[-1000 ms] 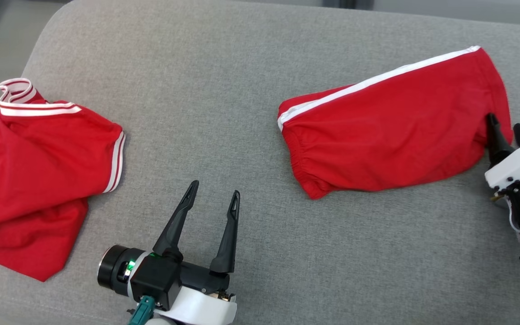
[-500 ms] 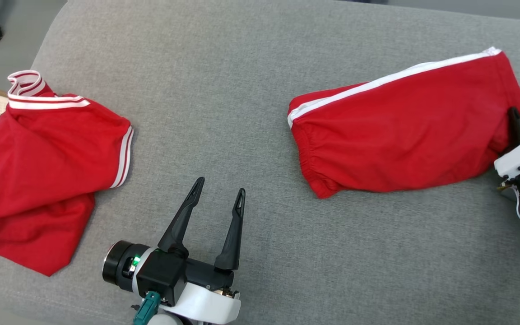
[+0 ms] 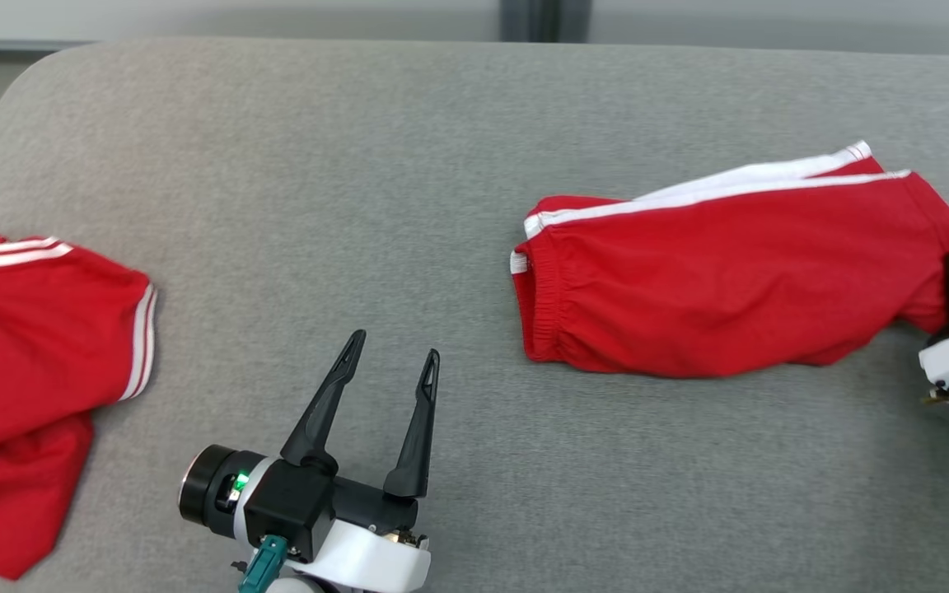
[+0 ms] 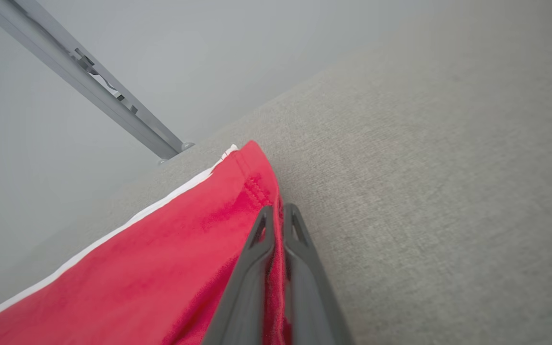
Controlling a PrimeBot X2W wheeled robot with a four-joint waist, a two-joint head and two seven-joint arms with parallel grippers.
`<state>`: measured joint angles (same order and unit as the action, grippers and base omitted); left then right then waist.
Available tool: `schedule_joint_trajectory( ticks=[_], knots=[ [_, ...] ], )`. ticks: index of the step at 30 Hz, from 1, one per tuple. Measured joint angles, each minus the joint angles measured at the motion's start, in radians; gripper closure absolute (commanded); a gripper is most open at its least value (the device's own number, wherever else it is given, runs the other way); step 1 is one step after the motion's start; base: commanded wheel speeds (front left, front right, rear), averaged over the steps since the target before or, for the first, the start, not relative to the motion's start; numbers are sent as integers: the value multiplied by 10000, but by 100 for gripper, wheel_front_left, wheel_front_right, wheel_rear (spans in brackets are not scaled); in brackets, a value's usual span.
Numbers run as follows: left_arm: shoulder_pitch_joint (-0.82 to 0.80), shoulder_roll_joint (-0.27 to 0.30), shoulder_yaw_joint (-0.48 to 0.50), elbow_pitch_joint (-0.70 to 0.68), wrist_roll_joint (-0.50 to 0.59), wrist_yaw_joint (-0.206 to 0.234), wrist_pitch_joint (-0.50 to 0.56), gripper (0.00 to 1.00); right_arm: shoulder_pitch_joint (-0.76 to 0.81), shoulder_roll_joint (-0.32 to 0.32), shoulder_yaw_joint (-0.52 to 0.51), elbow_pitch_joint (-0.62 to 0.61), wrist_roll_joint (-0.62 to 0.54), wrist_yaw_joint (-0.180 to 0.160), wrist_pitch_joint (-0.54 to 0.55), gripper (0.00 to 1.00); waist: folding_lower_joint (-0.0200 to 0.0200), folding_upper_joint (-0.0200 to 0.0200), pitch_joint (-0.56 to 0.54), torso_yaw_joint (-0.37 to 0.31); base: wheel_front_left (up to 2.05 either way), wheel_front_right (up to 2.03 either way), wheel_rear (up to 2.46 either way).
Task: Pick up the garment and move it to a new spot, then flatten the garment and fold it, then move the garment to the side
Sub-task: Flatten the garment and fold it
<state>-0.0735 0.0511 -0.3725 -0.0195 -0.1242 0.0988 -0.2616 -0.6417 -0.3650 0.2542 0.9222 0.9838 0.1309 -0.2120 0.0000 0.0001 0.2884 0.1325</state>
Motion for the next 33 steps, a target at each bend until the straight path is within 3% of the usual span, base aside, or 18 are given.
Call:
schedule_joint_trajectory(
  ticks=[10,18,26,33],
  knots=[
    [23,-4,107,86,46,-96,0,0,623,-414,219,-688,466,-2,-286,100,0,0,-486,-802,0,0,0],
    [141,-12,77,151,-2,-96,0,0,855,-364,679,-2663,219,-2,-453,100,0,0,-871,-913,0,0,0],
    [255,-15,38,171,-12,-96,0,0,1170,128,1465,-4581,-589,-2,-339,100,0,0,-1095,-827,0,0,0],
    [264,-17,-29,201,-42,-100,0,0,1173,917,2138,-5218,-1363,-2,408,100,0,0,-1154,-639,0,0,0]
  ],
)
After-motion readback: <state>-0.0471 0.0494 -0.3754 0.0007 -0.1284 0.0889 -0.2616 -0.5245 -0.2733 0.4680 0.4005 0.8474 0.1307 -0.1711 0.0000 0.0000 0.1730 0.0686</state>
